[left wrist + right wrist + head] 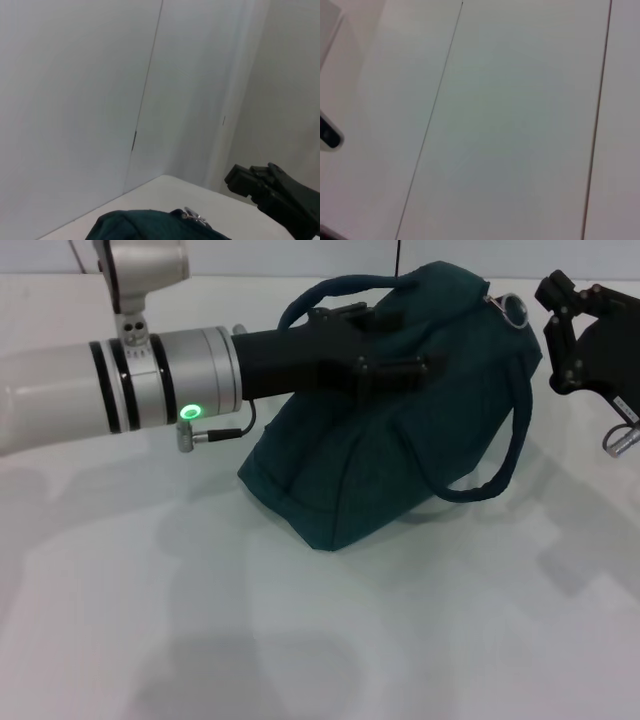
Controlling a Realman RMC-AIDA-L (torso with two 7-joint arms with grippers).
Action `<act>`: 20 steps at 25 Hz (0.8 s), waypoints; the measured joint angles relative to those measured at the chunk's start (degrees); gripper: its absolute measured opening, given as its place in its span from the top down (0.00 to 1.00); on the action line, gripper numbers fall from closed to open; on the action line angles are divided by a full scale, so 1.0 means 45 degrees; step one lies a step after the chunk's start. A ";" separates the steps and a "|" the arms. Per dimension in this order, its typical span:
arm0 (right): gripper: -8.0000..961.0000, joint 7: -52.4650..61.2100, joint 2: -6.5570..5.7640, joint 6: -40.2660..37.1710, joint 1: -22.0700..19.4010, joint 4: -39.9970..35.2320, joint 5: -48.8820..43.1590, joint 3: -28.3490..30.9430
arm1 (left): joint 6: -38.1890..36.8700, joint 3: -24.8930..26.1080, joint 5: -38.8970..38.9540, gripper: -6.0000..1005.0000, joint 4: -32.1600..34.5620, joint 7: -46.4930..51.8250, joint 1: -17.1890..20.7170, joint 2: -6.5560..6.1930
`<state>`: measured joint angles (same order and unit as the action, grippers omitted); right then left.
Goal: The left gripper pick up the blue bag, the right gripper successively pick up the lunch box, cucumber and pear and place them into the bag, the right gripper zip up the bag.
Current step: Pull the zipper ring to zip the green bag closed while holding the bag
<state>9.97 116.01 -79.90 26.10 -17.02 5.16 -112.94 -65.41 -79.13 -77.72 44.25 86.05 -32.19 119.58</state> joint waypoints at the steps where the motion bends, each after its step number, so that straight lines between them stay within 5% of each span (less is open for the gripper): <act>1: 0.96 0.0112 0.0004 -0.0021 -0.0038 0.0000 0.0025 0.0012 | -0.0002 -0.0008 0.0006 0.17 0.0002 -0.0052 0.0040 0.0004; 11: 0.95 0.0633 0.0003 -0.0580 -0.0633 0.0300 0.1123 0.0509 | -0.0027 0.0043 0.0099 0.28 0.0047 -0.0982 0.0419 0.0009; 20: 0.94 0.0664 -0.0061 0.1239 -0.0230 0.0628 0.1615 0.0544 | 0.0033 0.0038 0.0351 0.42 -0.0181 -0.1795 0.0419 0.0039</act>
<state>12.95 115.74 -74.32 25.06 -14.20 12.43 -110.49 -65.26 -78.96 -76.14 43.43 77.97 -30.30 119.76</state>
